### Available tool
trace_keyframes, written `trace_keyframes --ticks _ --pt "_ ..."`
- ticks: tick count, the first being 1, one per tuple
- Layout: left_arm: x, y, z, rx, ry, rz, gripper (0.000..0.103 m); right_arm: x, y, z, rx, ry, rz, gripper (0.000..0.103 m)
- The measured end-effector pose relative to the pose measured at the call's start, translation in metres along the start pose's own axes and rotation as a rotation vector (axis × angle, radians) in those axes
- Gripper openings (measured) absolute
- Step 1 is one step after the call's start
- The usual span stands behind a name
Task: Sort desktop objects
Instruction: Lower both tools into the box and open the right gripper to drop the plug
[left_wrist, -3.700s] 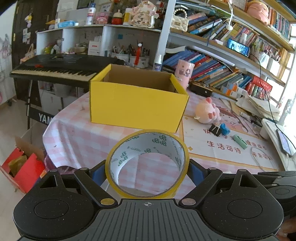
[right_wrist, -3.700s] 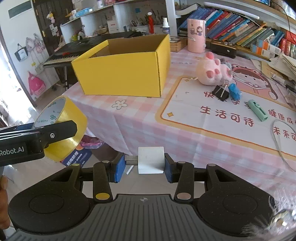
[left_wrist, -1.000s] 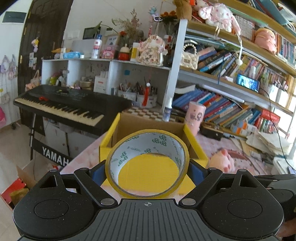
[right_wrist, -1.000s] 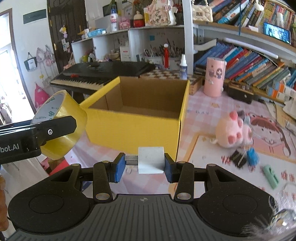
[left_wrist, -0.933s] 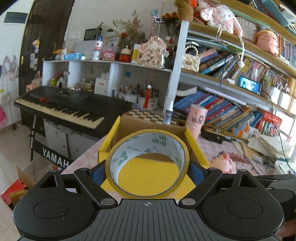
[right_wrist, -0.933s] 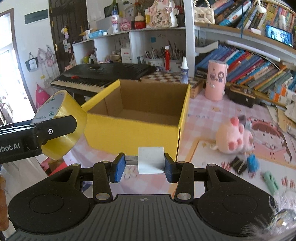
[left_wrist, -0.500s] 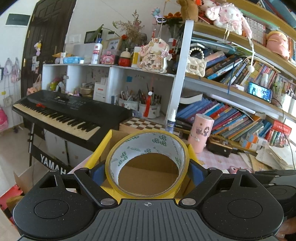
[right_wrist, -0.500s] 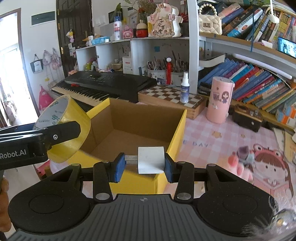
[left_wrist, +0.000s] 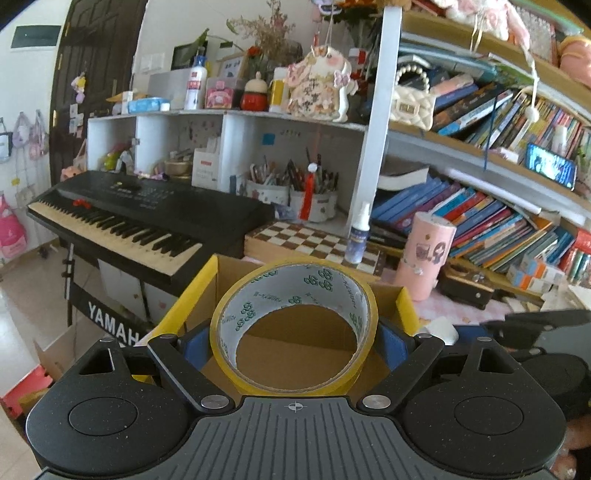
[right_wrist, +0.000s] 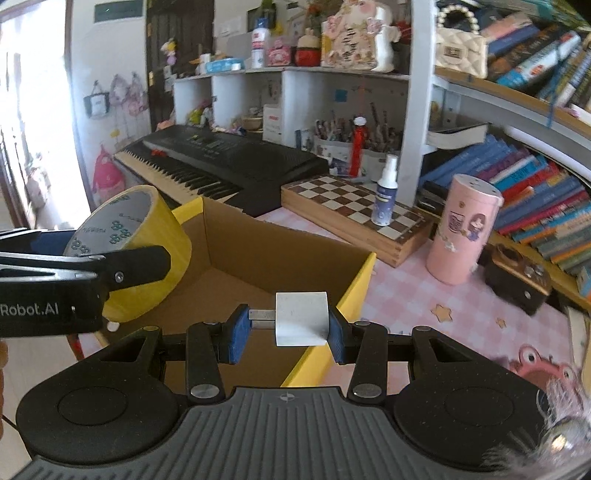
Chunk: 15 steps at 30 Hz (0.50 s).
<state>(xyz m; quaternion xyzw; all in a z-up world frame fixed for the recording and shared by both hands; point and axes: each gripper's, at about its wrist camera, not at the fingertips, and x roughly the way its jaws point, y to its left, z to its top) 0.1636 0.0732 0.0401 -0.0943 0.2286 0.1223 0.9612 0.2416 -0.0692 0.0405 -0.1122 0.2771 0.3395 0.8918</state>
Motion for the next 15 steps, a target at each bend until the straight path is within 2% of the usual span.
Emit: trace_keyframes --ticks 4,7,11,15 --pt "0.016 -0.001 -0.003 -0.009 0.042 0.015 0.090 0.022 -0.004 0.004 -0.061 0.029 0.020 0.040" --pt "0.027 0.001 -0.003 -0.014 0.074 0.029 0.090 0.037 -0.001 0.008 -0.172 0.048 0.020 0.040" --pt "0.041 0.000 -0.004 -0.014 0.108 0.041 0.090 0.065 -0.002 0.013 -0.244 0.111 0.065 0.040" --pt "0.056 0.002 -0.008 -0.048 0.165 0.049 0.090 0.084 0.003 0.014 -0.382 0.144 0.082 0.040"
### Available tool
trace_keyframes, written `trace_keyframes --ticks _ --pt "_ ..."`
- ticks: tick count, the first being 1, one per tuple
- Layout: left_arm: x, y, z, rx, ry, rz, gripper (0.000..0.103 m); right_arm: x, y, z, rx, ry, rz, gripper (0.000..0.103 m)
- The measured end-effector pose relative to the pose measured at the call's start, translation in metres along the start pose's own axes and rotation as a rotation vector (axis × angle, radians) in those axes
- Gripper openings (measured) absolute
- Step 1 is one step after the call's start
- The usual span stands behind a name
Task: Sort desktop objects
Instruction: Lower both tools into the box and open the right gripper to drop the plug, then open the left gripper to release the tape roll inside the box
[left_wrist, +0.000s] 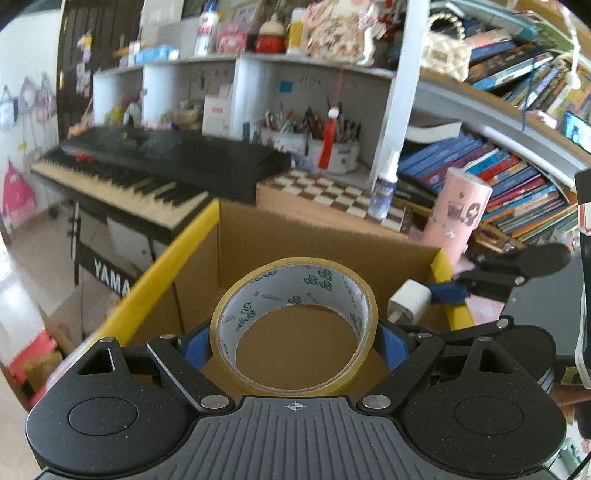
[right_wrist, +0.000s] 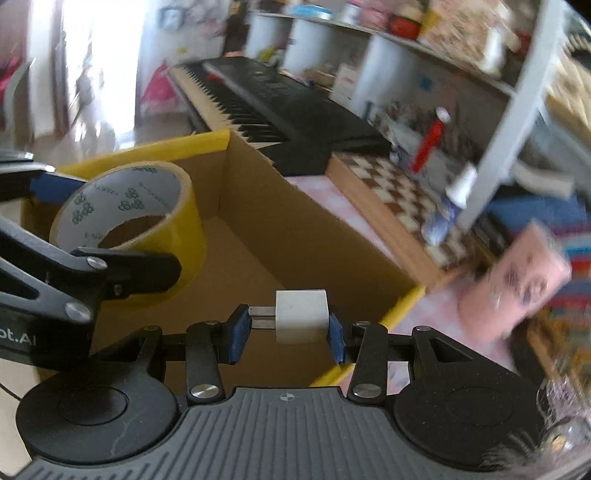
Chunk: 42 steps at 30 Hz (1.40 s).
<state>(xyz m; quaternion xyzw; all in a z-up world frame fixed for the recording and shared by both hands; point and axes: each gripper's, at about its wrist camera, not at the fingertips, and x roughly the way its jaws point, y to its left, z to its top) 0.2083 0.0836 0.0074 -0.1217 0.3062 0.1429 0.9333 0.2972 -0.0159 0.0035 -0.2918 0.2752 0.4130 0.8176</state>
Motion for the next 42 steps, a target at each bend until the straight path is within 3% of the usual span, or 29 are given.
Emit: trace_keyframes --ticks 7,17,33,42 --pt "0.019 -0.001 -0.005 -0.015 0.081 0.014 0.090 0.028 0.001 0.002 -0.195 0.095 0.067 0.041" --pt "0.029 -0.008 -0.007 0.002 0.115 0.035 0.090 0.038 0.002 -0.006 -0.326 0.101 0.040 0.041" --pt "0.017 -0.006 -0.008 0.000 0.075 0.026 0.091 0.029 0.001 -0.003 -0.271 0.051 0.045 0.049" --pt "-0.014 -0.005 -0.003 0.015 -0.018 -0.006 0.095 -0.004 0.004 -0.006 -0.176 -0.009 -0.012 0.056"
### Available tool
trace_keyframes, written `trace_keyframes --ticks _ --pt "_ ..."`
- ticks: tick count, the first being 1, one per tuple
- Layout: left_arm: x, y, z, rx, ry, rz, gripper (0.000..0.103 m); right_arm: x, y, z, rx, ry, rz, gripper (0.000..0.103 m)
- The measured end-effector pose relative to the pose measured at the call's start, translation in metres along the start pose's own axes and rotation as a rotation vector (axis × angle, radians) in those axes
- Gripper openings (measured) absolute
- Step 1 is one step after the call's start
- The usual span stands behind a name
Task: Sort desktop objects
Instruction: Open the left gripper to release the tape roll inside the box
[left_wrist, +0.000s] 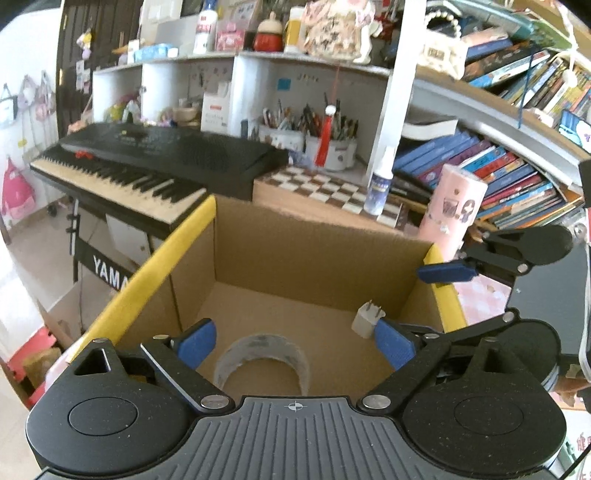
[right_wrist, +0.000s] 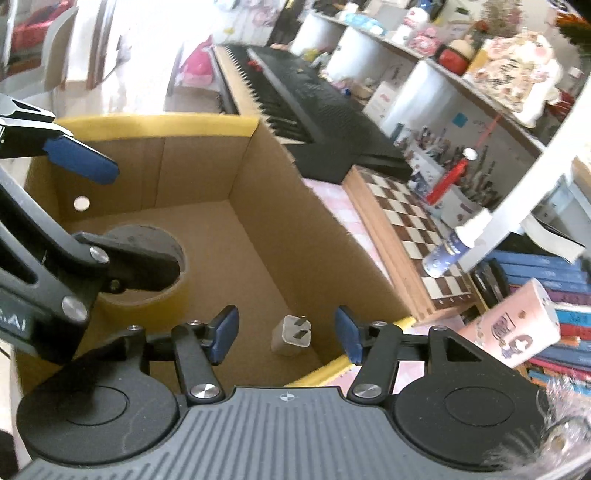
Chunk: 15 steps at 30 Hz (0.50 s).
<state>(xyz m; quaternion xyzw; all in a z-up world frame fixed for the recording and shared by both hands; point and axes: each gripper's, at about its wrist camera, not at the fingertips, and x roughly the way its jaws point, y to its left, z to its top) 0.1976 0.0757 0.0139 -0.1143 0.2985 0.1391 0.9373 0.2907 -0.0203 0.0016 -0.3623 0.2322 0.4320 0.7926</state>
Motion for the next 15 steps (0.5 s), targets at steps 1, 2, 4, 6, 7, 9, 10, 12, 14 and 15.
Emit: trace_keyframes --ticks 1,2,4,6,7,9,10,12,14,15 --pt "-0.003 0.001 0.001 0.003 -0.009 -0.002 0.095 -0.005 0.000 0.000 0.016 -0.006 -0.007 0.056" --pt "-0.007 0.002 0.001 0.005 -0.017 -0.006 0.095 -0.009 0.001 -0.001 0.031 -0.013 -0.012 0.056" --pt "-0.015 0.004 0.002 0.006 -0.031 -0.013 0.095 -0.019 0.001 -0.002 0.070 -0.027 -0.026 0.056" --pt "-0.023 0.007 0.001 0.006 -0.045 -0.019 0.095 -0.029 0.001 -0.003 0.112 -0.042 -0.046 0.056" --pt "-0.026 0.009 0.001 0.005 -0.050 -0.021 0.095 -0.034 0.002 -0.003 0.132 -0.050 -0.055 0.056" --pt "-0.034 0.012 0.001 0.000 -0.062 -0.028 0.095 -0.045 0.003 -0.004 0.175 -0.069 -0.073 0.057" --pt "-0.037 0.013 0.001 -0.002 -0.066 -0.029 0.095 -0.051 0.003 -0.006 0.195 -0.078 -0.084 0.057" --pt "-0.044 0.017 0.000 -0.007 -0.076 -0.031 0.096 -0.062 0.003 -0.007 0.238 -0.099 -0.116 0.064" --pt "-0.050 0.021 -0.002 -0.011 -0.084 -0.035 0.096 -0.074 0.004 -0.010 0.288 -0.124 -0.153 0.065" --pt "-0.054 0.023 -0.003 -0.014 -0.090 -0.034 0.096 -0.080 0.003 -0.011 0.321 -0.136 -0.170 0.066"
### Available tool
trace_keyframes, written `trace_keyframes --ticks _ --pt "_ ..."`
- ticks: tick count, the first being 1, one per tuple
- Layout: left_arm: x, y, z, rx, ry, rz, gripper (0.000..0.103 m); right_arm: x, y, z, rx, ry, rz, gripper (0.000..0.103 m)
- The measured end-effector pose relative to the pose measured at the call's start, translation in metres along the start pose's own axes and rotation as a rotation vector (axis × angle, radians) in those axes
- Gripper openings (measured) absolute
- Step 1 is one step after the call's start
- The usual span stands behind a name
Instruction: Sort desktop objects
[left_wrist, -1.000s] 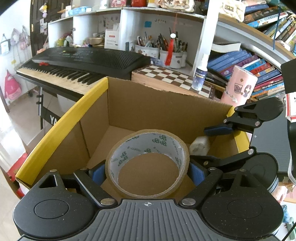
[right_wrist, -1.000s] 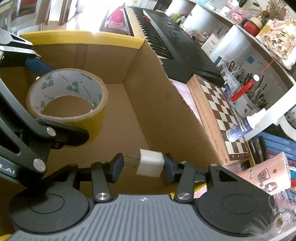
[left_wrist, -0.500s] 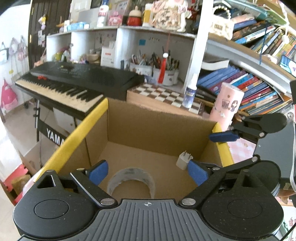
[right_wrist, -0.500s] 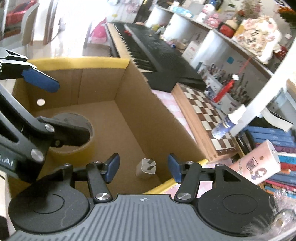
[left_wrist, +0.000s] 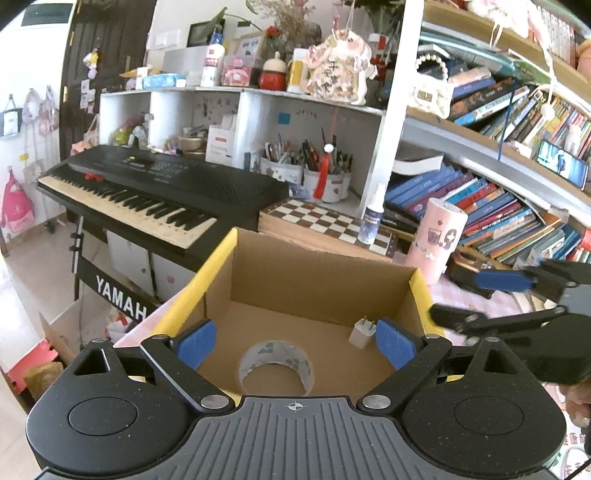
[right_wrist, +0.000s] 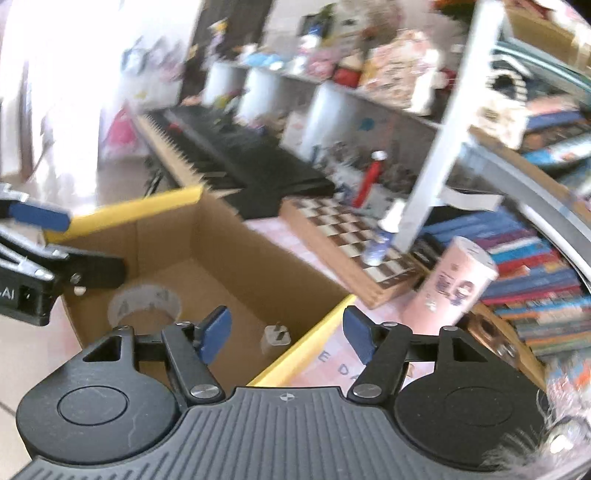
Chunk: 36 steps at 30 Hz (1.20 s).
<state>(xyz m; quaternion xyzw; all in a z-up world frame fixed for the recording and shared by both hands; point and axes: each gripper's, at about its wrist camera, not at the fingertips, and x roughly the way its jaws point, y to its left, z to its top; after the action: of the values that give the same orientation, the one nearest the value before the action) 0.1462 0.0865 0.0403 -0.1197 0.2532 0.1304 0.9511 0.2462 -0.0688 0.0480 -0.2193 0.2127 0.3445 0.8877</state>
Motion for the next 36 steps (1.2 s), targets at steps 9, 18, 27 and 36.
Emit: trace_keyframes --ticks 9,18,27,36 --pt "-0.029 0.016 -0.012 -0.020 -0.021 -0.020 0.096 -0.050 -0.007 -0.017 0.303 -0.055 -0.102 0.068" --pt "-0.060 0.028 -0.035 -0.028 -0.003 -0.043 0.096 -0.092 0.018 -0.049 0.430 -0.048 -0.200 0.068" --pt "-0.090 0.033 -0.066 -0.027 0.038 -0.063 0.096 -0.129 0.060 -0.084 0.473 0.004 -0.253 0.068" --pt "-0.111 0.032 -0.091 -0.005 0.081 -0.087 0.096 -0.154 0.089 -0.113 0.502 0.058 -0.264 0.068"
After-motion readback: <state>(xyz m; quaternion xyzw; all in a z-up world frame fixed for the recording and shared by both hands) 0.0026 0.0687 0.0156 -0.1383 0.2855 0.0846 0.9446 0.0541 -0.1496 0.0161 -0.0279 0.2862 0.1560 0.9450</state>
